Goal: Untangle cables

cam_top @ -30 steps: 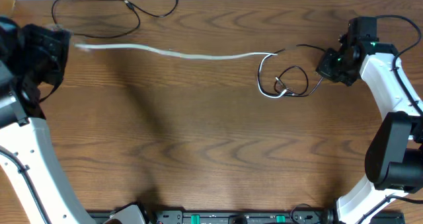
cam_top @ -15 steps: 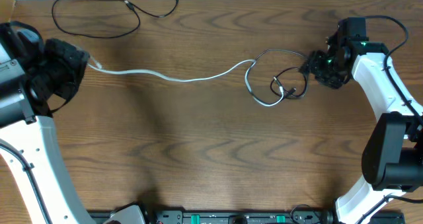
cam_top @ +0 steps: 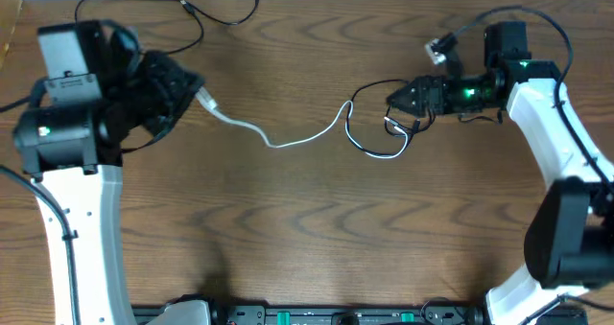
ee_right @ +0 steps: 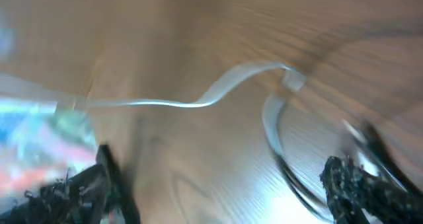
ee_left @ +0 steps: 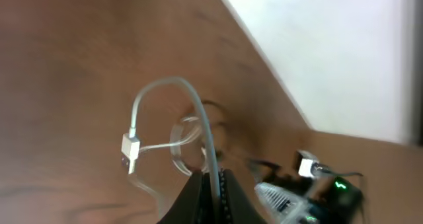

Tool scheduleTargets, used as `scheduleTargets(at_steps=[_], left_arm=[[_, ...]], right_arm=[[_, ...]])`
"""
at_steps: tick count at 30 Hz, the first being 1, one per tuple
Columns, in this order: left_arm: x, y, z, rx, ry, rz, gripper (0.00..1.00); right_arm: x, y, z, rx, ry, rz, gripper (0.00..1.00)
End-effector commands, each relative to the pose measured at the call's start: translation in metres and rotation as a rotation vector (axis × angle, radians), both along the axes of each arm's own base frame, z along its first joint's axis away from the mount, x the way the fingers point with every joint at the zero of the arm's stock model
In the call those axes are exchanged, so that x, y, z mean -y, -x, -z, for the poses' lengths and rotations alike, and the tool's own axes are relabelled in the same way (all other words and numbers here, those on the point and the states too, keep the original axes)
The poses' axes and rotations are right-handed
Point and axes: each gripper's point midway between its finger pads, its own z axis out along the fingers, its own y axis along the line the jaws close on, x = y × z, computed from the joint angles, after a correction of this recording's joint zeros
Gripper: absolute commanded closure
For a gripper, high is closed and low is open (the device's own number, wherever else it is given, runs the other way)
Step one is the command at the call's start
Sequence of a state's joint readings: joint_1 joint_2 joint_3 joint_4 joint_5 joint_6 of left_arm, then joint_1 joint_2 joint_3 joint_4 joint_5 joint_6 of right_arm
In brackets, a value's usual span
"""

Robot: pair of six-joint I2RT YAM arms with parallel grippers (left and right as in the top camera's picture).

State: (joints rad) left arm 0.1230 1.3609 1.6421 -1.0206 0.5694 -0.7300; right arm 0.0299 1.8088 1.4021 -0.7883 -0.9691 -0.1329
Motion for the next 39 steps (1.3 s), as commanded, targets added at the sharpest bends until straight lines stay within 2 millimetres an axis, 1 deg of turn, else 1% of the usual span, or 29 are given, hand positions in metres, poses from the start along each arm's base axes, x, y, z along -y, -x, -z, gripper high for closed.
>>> scheduleTargets(at_steps=[1,2,3,4,6,7,9,14,16,18,21,24,26,28,34,35,36,37,39], left_arm=[[0.039,0.001,-0.042,0.092,0.206,0.086,0.93],[0.044,-0.001,-0.051,0.11,0.243,0.086,0.93],[0.047,-0.002,-0.06,0.128,0.276,0.083,0.93],[0.05,-0.002,-0.068,0.147,0.298,0.076,0.93],[0.053,-0.004,-0.088,0.216,0.322,0.077,0.92],[0.055,-0.003,-0.103,0.273,0.331,0.082,0.92],[0.052,-0.002,-0.119,0.343,0.317,0.07,0.93],[0.039,0.005,-0.134,0.397,0.298,-0.024,0.93],[0.038,0.01,-0.14,0.419,0.292,-0.033,0.93],[0.037,0.015,-0.144,0.435,0.289,-0.036,0.93],[0.036,0.022,-0.15,0.45,0.297,-0.044,0.93],[0.036,0.027,-0.155,0.446,0.329,-0.06,0.92],[0.036,0.027,-0.16,0.47,0.329,-0.058,0.92],[0.035,0.027,-0.163,0.481,0.328,-0.06,0.93],[0.035,0.027,-0.162,0.48,0.328,-0.06,0.93],[0.035,0.027,-0.162,0.48,0.328,-0.061,0.92],[0.035,0.027,-0.162,0.48,0.328,-0.06,0.93],[0.035,0.027,-0.162,0.48,0.328,-0.06,0.93],[0.035,0.027,-0.162,0.48,0.328,-0.06,0.93]], right_arm=[[-0.053,0.029,-0.038,0.243,-0.062,-0.245,0.01],[-0.063,0.029,-0.03,0.262,-0.002,-0.261,0.01],[-0.068,0.03,-0.026,0.27,0.027,-0.269,0.01],[-0.079,0.031,-0.019,0.29,0.077,-0.289,0.01],[-0.097,0.033,-0.013,0.34,0.139,-0.318,0.03],[-0.112,0.032,-0.009,0.398,0.201,-0.335,0.03],[-0.13,0.031,-0.008,0.469,0.253,-0.346,0.03],[-0.164,0.035,-0.021,0.56,0.229,-0.359,0.03],[-0.168,0.03,-0.023,0.566,0.236,-0.326,0.05],[-0.169,0.027,-0.025,0.568,0.242,-0.303,0.12],[-0.17,0.026,-0.026,0.569,0.236,-0.298,0.18],[-0.17,0.026,-0.026,0.569,0.236,-0.299,0.16],[-0.17,0.027,-0.026,0.563,0.234,-0.294,0.23],[-0.17,0.027,-0.026,0.56,0.232,-0.297,0.33],[-0.172,0.032,-0.027,0.545,0.206,-0.312,0.44],[-0.173,0.032,-0.027,0.544,0.203,-0.313,0.49],[-0.173,0.032,-0.027,0.545,0.204,-0.313,0.7],[-0.173,0.032,-0.027,0.544,0.204,-0.313,0.76],[-0.173,0.032,-0.027,0.544,0.204,-0.312,0.66]])
